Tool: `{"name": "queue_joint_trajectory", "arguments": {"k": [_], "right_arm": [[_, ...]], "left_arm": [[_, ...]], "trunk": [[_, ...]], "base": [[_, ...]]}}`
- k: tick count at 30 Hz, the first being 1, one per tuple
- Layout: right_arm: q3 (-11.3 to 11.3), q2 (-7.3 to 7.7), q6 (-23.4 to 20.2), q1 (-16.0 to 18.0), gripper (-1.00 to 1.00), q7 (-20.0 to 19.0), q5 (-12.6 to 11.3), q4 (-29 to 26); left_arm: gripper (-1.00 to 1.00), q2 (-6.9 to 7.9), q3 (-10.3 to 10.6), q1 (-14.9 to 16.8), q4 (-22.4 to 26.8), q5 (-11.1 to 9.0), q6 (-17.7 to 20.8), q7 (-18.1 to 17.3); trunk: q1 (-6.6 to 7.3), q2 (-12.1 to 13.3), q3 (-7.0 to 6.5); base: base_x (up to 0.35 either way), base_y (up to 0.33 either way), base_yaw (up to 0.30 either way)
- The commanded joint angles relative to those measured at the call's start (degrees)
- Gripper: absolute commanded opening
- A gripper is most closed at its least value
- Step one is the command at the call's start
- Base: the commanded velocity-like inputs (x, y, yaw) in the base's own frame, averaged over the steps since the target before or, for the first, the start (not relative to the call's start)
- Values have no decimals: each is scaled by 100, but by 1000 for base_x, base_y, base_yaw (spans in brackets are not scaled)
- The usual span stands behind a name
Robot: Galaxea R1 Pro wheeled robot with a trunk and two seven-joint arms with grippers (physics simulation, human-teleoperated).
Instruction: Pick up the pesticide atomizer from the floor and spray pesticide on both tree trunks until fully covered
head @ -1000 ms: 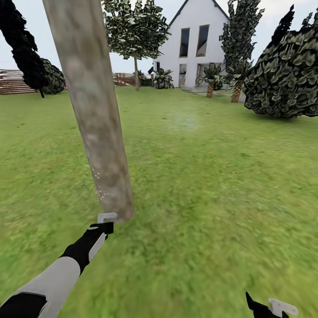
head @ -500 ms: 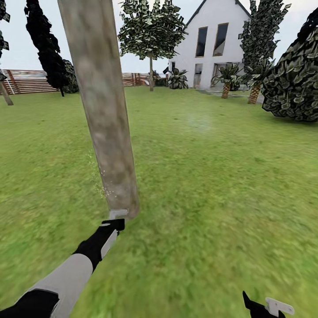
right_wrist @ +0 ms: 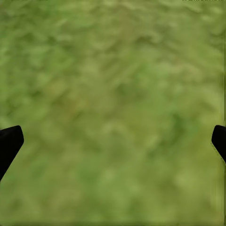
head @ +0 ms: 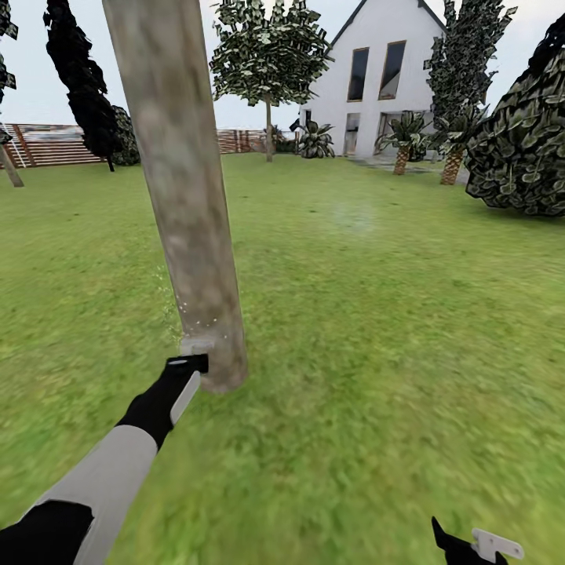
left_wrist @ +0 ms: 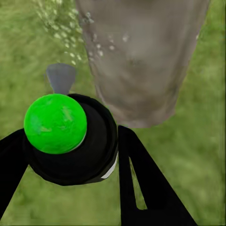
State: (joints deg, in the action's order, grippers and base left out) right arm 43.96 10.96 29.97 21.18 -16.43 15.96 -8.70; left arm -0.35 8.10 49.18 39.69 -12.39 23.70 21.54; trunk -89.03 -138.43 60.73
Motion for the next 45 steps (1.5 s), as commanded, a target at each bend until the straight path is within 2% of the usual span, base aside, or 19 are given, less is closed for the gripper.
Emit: {"name": "queue_joint_trajectory", "arguments": {"k": [1, 2, 3, 5, 8, 10, 11, 12, 15, 17, 20, 24, 26, 28, 31, 34, 37, 42, 45], "right_arm": [[-1, 8, 0, 0, 100, 0, 3, 0], [-3, 12, 0, 0, 100, 0, 4, 0], [-8, 12, 0, 0, 100, 0, 4, 0], [-9, 19, 0, 0, 100, 0, 4, 0], [-10, 36, -2, 0, 100, 0, 4, 0], [-10, 38, -6, 0, 100, 0, 4, 0], [-9, 38, -7, 0, 100, 0, 4, 0], [-10, 38, -7, 0, 100, 0, 4, 0], [-10, 38, -7, 0, 100, 0, 4, 0], [-10, 38, -7, 0, 100, 0, 4, 0], [-10, 38, -8, 0, 100, 0, 4, 0], [-9, 38, -8, 0, 100, 0, 4, 0], [-10, 38, -7, 0, 100, 0, 4, 0], [-9, 38, -8, 0, 100, 0, 4, 0], [-10, 38, -9, 0, 100, 0, 4, 0], [-10, 38, -9, 0, 100, 0, 4, 0], [-10, 38, -8, 0, 100, 0, 4, 0], [-10, 38, -9, 0, 100, 0, 4, 0], [-10, 38, -9, 0, 100, 0, 4, 0]], "left_arm": [[-100, 16, 11, -4, 155, -9, 130, -38], [-100, 34, 25, -5, 195, 0, 185, -294], [-100, 64, 31, -3, 213, 51, 406, -1021], [-100, 134, 33, 108, 222, 192, 789, -1763], [-100, 333, 33, 394, 201, 378, 896, -1958], [-100, 661, 27, 559, 174, 401, 910, -2073], [-100, 859, 32, 698, 144, 415, 914, -2407], [-100, 917, 35, 744, 138, 482, 1015, -2582], [-100, 846, 72, 753, 190, 580, 1394, -2753], [-100, 822, 353, 759, 218, 594, 1451, -3345], [-100, 903, 415, 864, 216, 600, 1531, -3541], [-100, 1236, 404, 1032, 206, 607, 1567, -3838], [-100, 1345, 414, 1125, 203, 609, 1576, -4253], [-100, 1285, 440, 1150, 223, 595, 1722, -4451], [-100, 1041, 472, 1228, 240, 589, 1792, -4495], [-100, 1166, 455, 1299, 228, 607, 1811, -4610], [-100, 1431, 441, 1457, 226, 608, 1904, -4938], [-100, 1201, 472, 1566, 249, 591, 2010, -5009], [-100, 1257, 467, 1620, 231, 612, 2015, -5010]], "trunk": [[-1, 0, 1], [-1, 0, 1], [-1, 0, 1], [-1, 0, 1], [-1, 0, 1], [-1, 0, 1], [-1, 0, 1], [-1, 0, 1], [-1, 0, 1], [-1, 0, 1], [-1, 0, 1], [-1, 0, 1], [-1, 0, 1], [-1, 0, 1], [-1, 0, 1], [-1, 0, 1], [-1, 0, 1], [-1, 0, 1], [-1, 0, 1]], "base": [[0, 0, 0], [0, 0, 0], [0, 0, 0], [0, 0, 0], [0, 0, 0], [0, 0, 0], [0, 0, 0], [0, 0, 0], [0, 0, 0], [0, 0, 0], [0, 0, 0], [0, 0, 0], [0, 0, 0], [0, 0, 0], [0, 0, 0], [0, 0, 0], [0, 0, 0], [0, 0, 0], [0, 0, 0]]}}
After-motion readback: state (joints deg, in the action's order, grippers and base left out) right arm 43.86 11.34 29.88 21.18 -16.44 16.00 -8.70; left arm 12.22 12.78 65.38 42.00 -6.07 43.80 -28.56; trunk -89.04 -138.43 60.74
